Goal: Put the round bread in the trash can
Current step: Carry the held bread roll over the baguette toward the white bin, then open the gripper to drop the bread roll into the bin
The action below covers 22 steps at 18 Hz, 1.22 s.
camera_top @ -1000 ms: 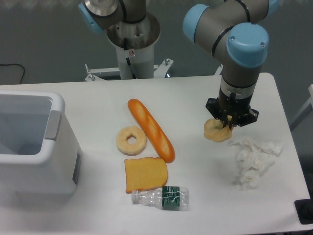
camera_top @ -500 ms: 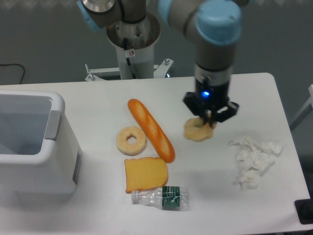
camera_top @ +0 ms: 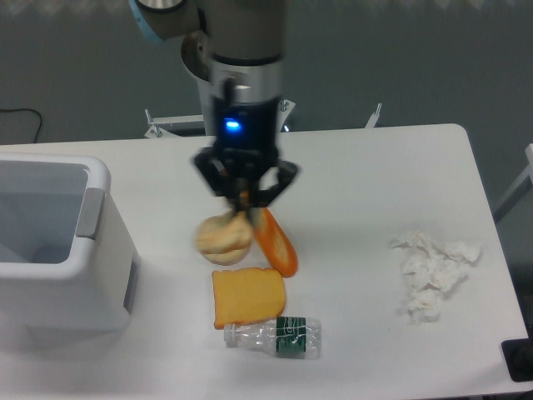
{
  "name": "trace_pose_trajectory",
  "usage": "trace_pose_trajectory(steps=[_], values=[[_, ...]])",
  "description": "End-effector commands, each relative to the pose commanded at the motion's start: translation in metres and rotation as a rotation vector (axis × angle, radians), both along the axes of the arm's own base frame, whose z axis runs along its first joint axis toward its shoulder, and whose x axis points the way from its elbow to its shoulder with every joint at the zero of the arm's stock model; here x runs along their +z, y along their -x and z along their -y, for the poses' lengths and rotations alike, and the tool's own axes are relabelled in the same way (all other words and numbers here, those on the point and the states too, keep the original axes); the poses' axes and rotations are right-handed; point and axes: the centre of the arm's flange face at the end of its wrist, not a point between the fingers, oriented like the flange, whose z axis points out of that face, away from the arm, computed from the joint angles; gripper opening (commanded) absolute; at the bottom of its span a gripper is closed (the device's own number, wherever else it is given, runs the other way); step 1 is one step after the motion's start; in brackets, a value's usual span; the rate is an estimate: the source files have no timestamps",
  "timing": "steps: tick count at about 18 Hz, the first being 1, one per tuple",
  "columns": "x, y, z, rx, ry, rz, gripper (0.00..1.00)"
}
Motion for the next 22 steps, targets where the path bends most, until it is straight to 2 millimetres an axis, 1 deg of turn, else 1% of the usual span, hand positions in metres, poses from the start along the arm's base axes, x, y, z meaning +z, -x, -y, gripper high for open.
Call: trace_pose_trajectory(steps=[1,2,4,5,7,9,11,12,13,14,15,16,19,22], values=[[0.005,-0.021,-0.003,-0.010,-0.012,0.010,0.00],[0.010,-0.037,-0.005,-0.021,-0.019,0.014,0.00],[0.020,-0.067,-0.005,-0.048,-0.038,0.017,0.00],[0.022,-0.079,-0.005,-0.055,-0.041,0.023,0.00],[0.022,-0.096,-0.006,-0.073,-0.039,0.031,0.00],[0.018,-0.107,-0.009,-0.088,-0.034,0.036,0.00],[0.004,-0.109,-0.012,-0.098,-0.010,0.046,0.00],[-0.005,-0.111,-0.014,-0.114,0.002,0.048,0.11],[-0.011,-0.113,-0.018,-0.131,0.006,0.046,0.36],[-0.012,-0.115,-0.020,-0.148,0.002,0.036,0.71],[-0.012,-0.114,-0.021,-0.151,-0.003,0.031,1.00],[-0.013,-0.114,-0.022,-0.154,-0.002,0.030,1.00],[-0.005,-0.114,-0.017,-0.188,-0.001,-0.009,1.00],[0.009,-0.117,-0.007,-0.187,-0.016,-0.027,1.00]])
